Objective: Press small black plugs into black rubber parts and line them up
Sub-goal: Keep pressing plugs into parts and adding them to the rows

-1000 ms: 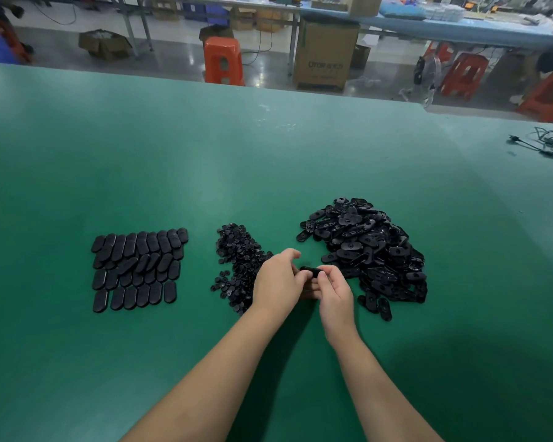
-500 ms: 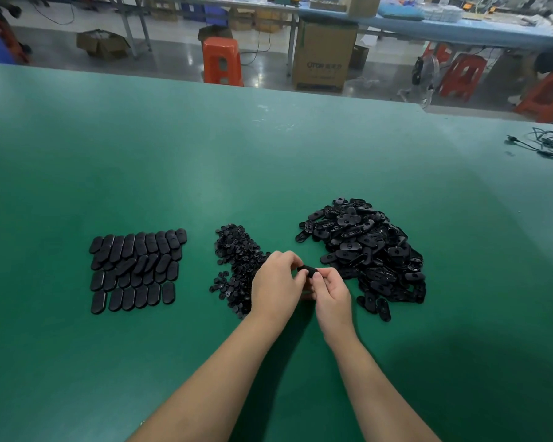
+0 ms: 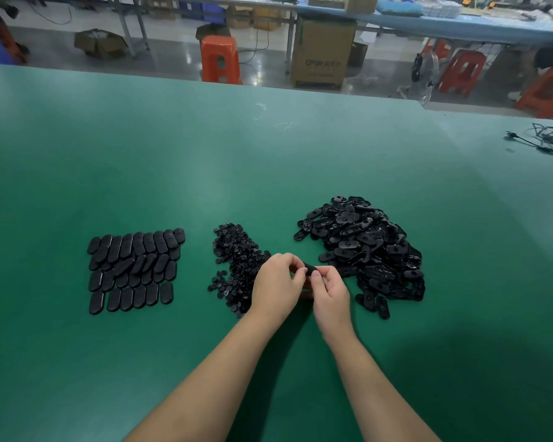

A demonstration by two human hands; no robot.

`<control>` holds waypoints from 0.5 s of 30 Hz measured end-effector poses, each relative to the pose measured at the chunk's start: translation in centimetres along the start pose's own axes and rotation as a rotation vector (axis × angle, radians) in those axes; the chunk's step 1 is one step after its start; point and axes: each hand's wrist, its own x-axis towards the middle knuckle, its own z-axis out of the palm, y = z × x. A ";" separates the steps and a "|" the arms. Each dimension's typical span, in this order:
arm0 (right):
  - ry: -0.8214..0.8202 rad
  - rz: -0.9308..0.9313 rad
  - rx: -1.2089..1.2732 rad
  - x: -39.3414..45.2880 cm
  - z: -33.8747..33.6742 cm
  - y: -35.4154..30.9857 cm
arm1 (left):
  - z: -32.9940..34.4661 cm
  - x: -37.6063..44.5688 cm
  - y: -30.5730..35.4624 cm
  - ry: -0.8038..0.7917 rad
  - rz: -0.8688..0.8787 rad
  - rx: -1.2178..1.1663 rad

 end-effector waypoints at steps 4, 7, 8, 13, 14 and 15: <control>0.001 -0.011 -0.040 0.0 0.0 -0.1 | -0.2 0.0 0.2 -0.008 0.040 0.083; -0.003 -0.022 -0.060 -0.1 0.0 -0.2 | -0.4 0.2 0.3 -0.023 0.061 0.142; -0.008 -0.030 -0.065 -0.1 0.0 -0.2 | -0.5 0.4 0.3 -0.034 0.066 0.157; -0.013 -0.047 -0.038 -0.4 0.1 -0.5 | -1.2 1.1 0.2 -0.092 0.130 0.256; -0.013 -0.046 -0.022 -0.4 0.1 -0.5 | -1.3 1.2 0.1 -0.095 0.144 0.269; -0.015 -0.041 -0.008 -0.4 0.1 -0.6 | -1.3 1.3 0.1 -0.093 0.157 0.277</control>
